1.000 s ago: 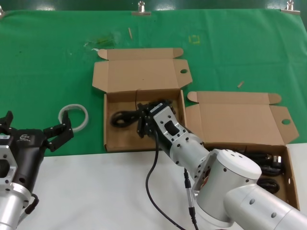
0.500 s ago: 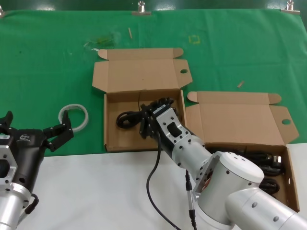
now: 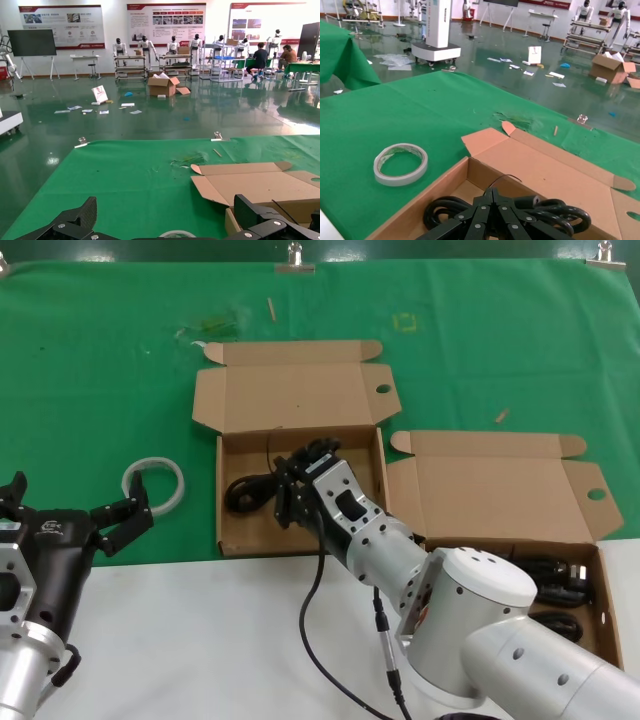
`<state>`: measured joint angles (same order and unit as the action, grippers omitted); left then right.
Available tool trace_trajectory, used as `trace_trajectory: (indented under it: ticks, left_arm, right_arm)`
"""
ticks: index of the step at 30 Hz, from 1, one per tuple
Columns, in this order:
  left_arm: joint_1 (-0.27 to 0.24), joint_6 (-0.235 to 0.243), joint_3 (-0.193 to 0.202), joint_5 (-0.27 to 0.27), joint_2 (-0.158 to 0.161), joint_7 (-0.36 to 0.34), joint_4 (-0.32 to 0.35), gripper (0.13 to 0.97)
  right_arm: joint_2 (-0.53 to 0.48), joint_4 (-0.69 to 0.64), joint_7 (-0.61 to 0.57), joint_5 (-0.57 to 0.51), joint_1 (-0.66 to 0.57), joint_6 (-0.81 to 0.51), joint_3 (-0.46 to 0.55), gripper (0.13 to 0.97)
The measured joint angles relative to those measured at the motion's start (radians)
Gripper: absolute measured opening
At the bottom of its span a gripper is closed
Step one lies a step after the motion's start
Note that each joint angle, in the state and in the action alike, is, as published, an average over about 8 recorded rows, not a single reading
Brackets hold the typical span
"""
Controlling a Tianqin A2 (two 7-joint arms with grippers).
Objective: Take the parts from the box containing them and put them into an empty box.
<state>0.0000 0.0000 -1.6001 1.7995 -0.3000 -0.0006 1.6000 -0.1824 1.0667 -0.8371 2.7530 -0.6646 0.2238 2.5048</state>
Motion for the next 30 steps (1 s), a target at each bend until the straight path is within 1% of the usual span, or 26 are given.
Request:
trace_trajectory:
  ticks: [5, 14, 22, 23, 30]
  left_arm:
    - [0.000, 0.000, 0.000, 0.000, 0.000, 0.000, 0.000, 0.965]
    - [0.000, 0.000, 0.000, 0.000, 0.000, 0.000, 0.000, 0.965]
    - [0.000, 0.000, 0.000, 0.000, 0.000, 0.000, 0.000, 0.965]
    - [0.000, 0.000, 0.000, 0.000, 0.000, 0.000, 0.000, 0.965]
    - [0.000, 0.000, 0.000, 0.000, 0.000, 0.000, 0.000, 0.965]
  right_arm:
    - [0.000, -0.003, 0.002, 0.000, 0.006, 0.000, -0.018, 0.150]
    - [0.000, 0.022, -0.038, 0.000, 0.045, 0.014, -0.087, 0.169]
    - [0.000, 0.075, -0.106, 0.000, 0.100, 0.047, -0.173, 0.265]
    - [0.000, 0.086, -0.119, 0.000, 0.110, 0.054, -0.190, 0.265]
    - [0.000, 0.192, -0.217, 0.000, 0.192, 0.113, -0.327, 0.406]
